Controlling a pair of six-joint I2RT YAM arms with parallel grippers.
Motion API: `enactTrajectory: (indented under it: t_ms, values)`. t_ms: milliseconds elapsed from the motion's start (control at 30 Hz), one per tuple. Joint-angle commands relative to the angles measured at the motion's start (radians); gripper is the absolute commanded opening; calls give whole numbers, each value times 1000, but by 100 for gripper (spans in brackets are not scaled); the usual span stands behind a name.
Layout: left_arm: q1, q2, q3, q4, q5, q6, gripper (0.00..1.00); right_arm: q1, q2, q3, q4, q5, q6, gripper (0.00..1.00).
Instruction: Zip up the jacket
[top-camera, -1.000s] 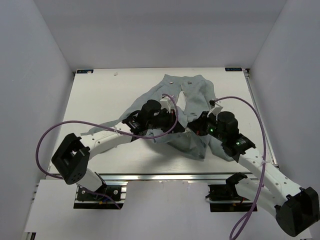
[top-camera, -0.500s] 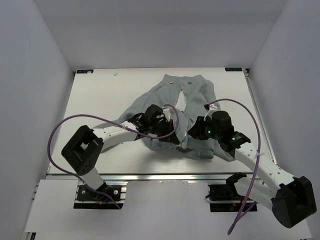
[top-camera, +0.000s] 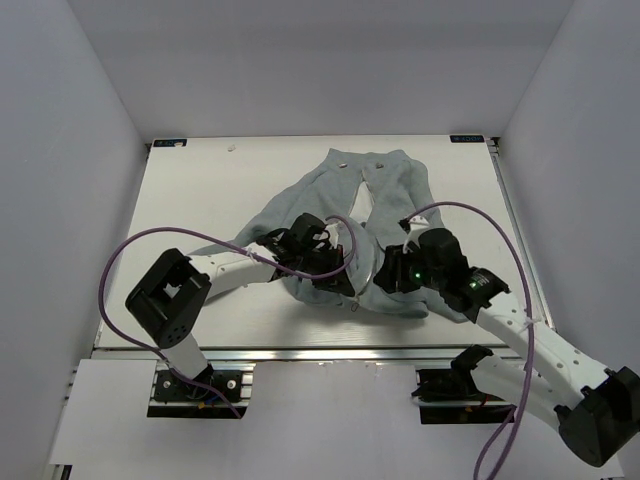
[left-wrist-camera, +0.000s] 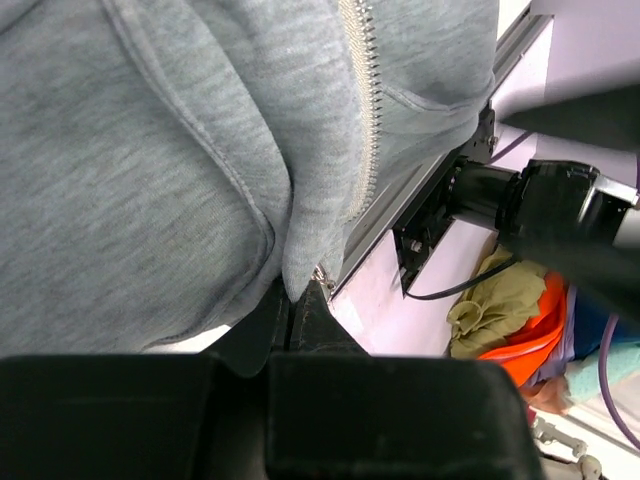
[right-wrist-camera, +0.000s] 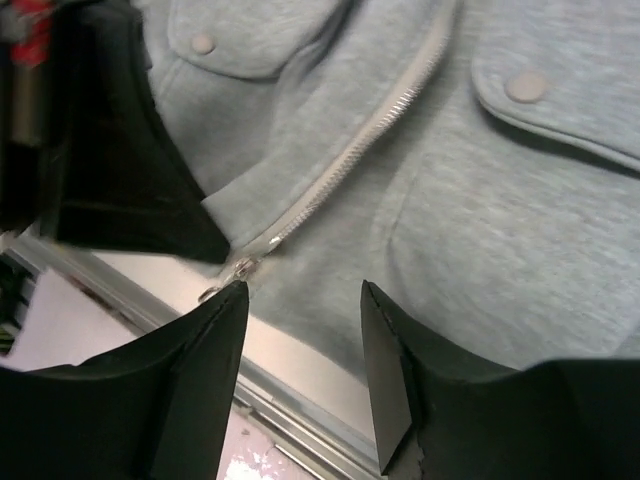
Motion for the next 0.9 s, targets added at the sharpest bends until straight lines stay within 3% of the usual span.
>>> enactTrajectory:
  t_ms: [0,267,400,467,533,667,867]
  values:
    - [6,-65,-4,-36,-21,-10,0,139,-37,77,-54,114,-33,55]
    - [6,-59,6,-65,-39,-23,0,474,-20,80,-118,466,192,56]
    - [6,-56,6,-68,-45,-36,0,681,96,117,-144,735,314,57]
    - [6,-50,6,-70,-50,-46,0,770,157,169,-172,819,361,62]
    - [6,-48,4,-67,-42,-51,0,814,255,227,-228,920,416,79]
    - [6,-66,-14,-52,-44,-66,0,884,426,301,-328,1066,512,84]
    - [6,-79,-27,-42,-47,-79,0,887,524,325,-327,1103,512,82]
